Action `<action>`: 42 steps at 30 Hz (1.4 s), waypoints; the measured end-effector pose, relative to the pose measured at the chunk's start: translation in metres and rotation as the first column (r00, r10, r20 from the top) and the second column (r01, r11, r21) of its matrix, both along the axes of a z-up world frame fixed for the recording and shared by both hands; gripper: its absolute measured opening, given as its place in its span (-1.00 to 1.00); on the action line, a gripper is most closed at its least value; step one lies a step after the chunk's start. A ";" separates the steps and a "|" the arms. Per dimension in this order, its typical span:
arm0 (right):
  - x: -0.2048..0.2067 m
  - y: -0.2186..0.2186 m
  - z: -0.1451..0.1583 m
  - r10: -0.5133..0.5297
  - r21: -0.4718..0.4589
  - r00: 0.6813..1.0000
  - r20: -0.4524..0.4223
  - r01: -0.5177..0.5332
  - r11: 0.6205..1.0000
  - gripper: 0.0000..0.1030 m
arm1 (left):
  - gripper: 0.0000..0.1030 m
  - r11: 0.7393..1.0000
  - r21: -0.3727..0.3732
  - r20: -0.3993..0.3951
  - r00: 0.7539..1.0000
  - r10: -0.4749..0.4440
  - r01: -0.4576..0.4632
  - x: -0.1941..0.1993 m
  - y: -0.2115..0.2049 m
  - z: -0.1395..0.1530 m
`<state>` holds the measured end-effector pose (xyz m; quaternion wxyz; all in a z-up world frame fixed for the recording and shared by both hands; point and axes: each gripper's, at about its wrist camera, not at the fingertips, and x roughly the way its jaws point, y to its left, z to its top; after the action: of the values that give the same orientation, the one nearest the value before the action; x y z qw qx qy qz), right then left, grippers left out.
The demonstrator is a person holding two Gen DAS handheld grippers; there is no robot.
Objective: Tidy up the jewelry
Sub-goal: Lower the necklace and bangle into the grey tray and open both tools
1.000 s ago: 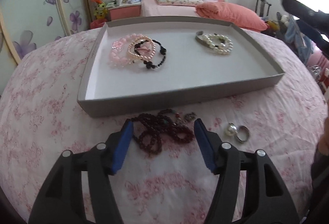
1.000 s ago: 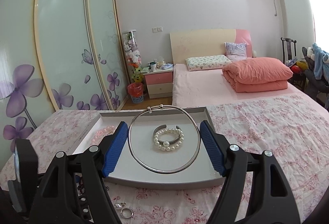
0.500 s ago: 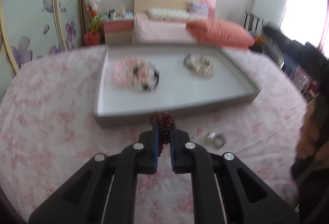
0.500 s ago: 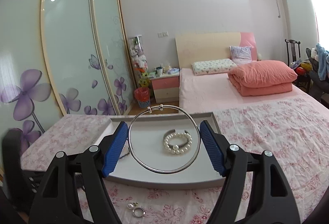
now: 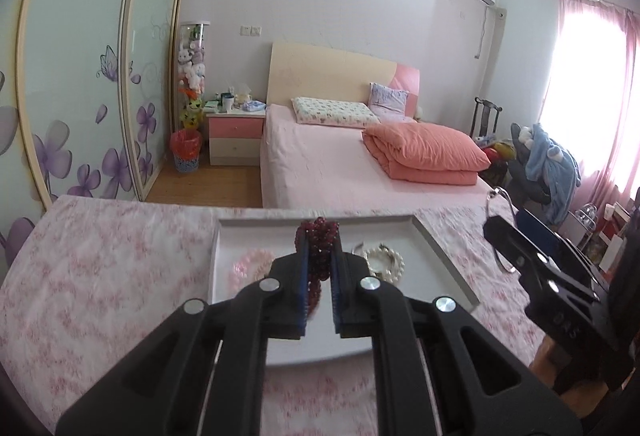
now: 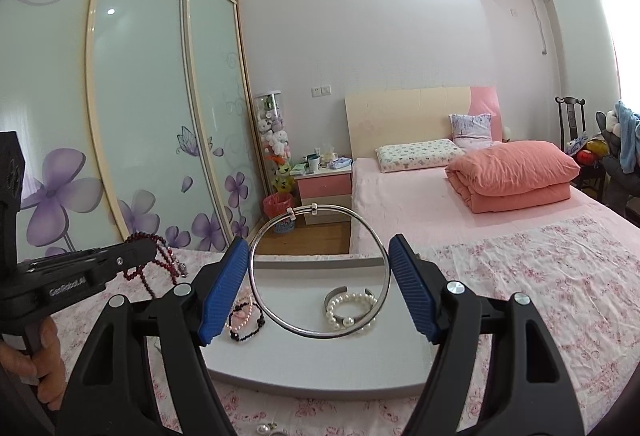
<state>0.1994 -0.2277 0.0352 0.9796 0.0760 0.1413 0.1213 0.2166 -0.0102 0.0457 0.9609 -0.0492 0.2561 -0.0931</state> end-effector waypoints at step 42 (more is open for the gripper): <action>0.010 0.008 -0.076 0.182 -0.041 0.907 -0.379 -0.213 0.976 0.25 | -0.08 0.993 0.044 -0.220 0.969 0.112 -0.105 0.009 0.053 -0.083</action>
<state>0.2090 -0.2195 -0.0408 0.9197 0.0428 0.3365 0.1974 0.2260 0.0426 -0.0378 0.9306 -0.0577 0.3601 -0.0302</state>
